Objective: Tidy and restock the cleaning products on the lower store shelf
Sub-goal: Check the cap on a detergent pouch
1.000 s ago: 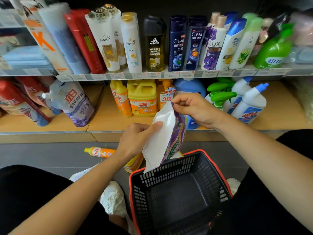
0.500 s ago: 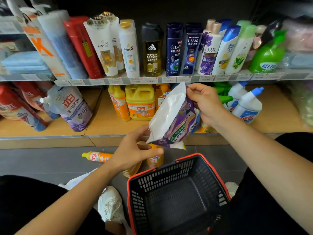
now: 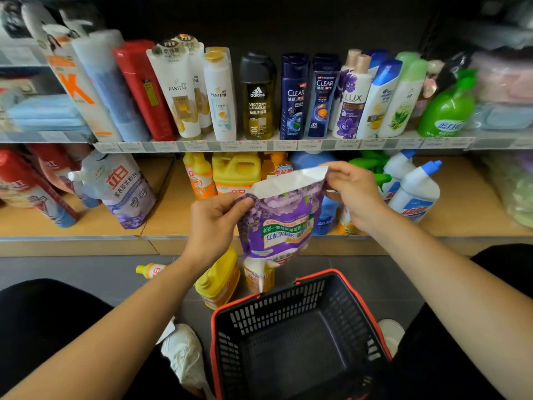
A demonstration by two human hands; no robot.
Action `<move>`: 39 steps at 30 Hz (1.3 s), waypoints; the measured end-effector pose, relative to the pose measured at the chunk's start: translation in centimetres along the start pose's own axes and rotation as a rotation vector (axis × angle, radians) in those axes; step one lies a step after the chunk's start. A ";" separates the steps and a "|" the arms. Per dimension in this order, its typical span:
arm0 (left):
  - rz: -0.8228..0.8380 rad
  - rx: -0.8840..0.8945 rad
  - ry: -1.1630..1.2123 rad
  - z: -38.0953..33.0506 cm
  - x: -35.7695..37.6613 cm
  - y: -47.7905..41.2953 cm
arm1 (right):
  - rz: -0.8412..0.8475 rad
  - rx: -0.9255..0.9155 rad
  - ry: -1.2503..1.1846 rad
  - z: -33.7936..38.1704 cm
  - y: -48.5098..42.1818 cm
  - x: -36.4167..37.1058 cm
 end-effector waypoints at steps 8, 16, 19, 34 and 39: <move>0.143 0.173 -0.191 -1.6 1.6 -0.6 | 0.469 -0.549 0.562 1.9 4.9 2.9; 0.165 0.111 -0.028 -2.2 1.0 -0.2 | 0.505 -0.491 0.451 2.3 5.2 4.3; 0.136 0.071 0.011 -1.8 1.0 0.3 | 0.485 -0.453 0.427 2.2 5.3 4.2; 0.196 -0.199 -0.268 6.9 -1.9 3.1 | 0.165 -0.400 0.207 3.7 0.8 0.2; 0.053 -0.200 -0.030 5.4 -3.1 1.2 | 0.031 -0.276 0.116 1.9 -1.1 -1.0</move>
Point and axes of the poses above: each hand's wrist, its own y-axis away from the middle knuckle, its own x-axis out of the palm, z = x × y, the point moved 3 cm from there along -y, towards the middle knuckle, and after that the axes turned 6 degrees about -z, right-handed, at the moved point
